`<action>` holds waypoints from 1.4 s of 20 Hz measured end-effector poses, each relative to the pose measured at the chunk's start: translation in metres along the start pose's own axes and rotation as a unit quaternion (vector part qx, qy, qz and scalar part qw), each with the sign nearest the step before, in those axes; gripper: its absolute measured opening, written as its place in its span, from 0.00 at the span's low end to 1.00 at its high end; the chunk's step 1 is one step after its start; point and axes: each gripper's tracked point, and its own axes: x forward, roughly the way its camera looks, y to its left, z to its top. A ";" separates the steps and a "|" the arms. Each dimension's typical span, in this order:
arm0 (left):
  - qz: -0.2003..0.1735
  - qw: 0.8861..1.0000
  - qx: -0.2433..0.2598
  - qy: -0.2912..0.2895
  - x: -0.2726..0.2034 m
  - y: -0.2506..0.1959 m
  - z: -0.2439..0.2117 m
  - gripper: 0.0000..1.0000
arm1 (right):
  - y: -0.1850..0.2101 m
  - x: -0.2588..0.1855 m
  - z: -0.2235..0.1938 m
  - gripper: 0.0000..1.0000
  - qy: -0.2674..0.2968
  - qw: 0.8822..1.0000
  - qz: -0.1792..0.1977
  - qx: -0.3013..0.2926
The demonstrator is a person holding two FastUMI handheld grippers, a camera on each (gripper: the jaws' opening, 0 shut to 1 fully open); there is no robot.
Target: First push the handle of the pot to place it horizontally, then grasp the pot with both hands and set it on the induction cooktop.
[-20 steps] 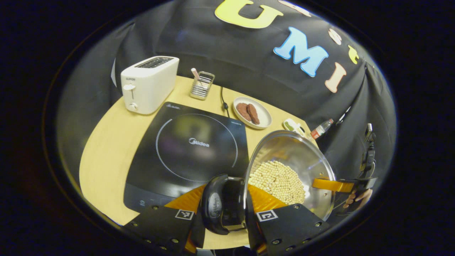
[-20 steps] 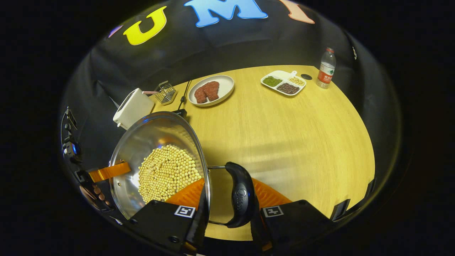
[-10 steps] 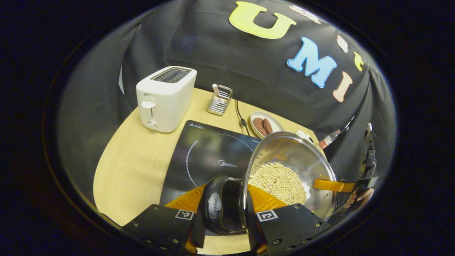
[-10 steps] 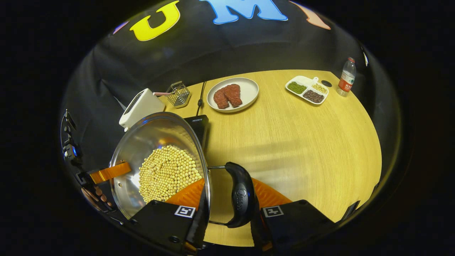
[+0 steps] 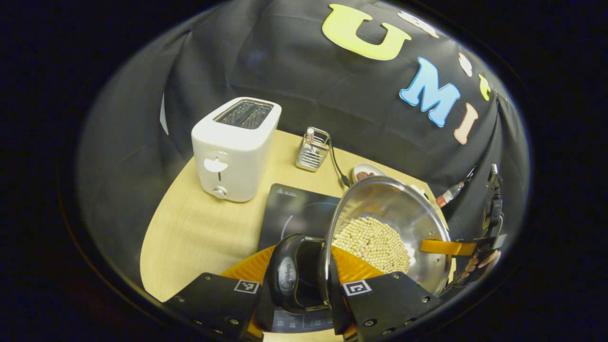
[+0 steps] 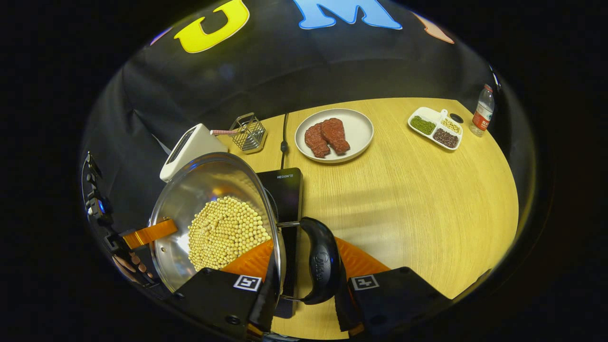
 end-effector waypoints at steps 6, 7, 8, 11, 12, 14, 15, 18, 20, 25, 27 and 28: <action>0.005 1.000 0.008 -0.010 0.028 0.023 0.016 0.48 | 0.010 0.035 0.014 0.51 -0.004 1.000 0.006 0.007; 0.006 1.000 0.007 -0.012 0.032 0.026 0.018 0.48 | 0.011 0.040 0.016 0.51 -0.006 1.000 0.007 0.006; 0.006 1.000 0.006 -0.014 0.037 0.029 0.020 0.49 | 0.012 0.044 0.017 0.51 -0.008 1.000 0.008 0.007; 0.015 1.000 0.007 -0.018 0.049 0.037 0.021 0.53 | 0.012 0.060 0.019 0.54 -0.008 1.000 0.006 0.011; 0.015 1.000 0.007 -0.017 0.051 0.040 0.022 0.49 | 0.013 0.063 0.019 0.51 -0.007 1.000 0.006 0.012; 0.013 1.000 0.002 -0.012 0.054 0.042 0.018 0.49 | 0.013 0.067 0.017 0.51 -0.006 1.000 0.005 0.011; 0.012 1.000 0.003 -0.008 0.056 0.044 0.018 0.49 | 0.012 0.069 0.017 0.54 -0.004 1.000 0.003 0.010; 0.012 1.000 0.002 0.000 0.064 0.048 0.009 0.48 | 0.012 0.077 0.011 0.54 0.006 1.000 0.001 0.007; 0.008 1.000 -0.009 0.004 0.066 0.052 0.005 0.53 | 0.014 0.077 0.014 0.51 0.001 1.000 0.002 0.008; 0.002 1.000 -0.015 0.003 0.067 0.051 0.001 0.54 | 0.012 0.076 0.014 0.52 0.001 1.000 0.005 0.005; 0.001 1.000 -0.014 0.004 0.066 0.051 0.001 0.50 | 0.012 0.076 0.014 0.53 0.002 1.000 0.006 0.004; 0.000 1.000 -0.013 0.006 0.067 0.051 0.000 0.46 | 0.011 0.077 0.014 0.53 0.003 1.000 0.005 0.004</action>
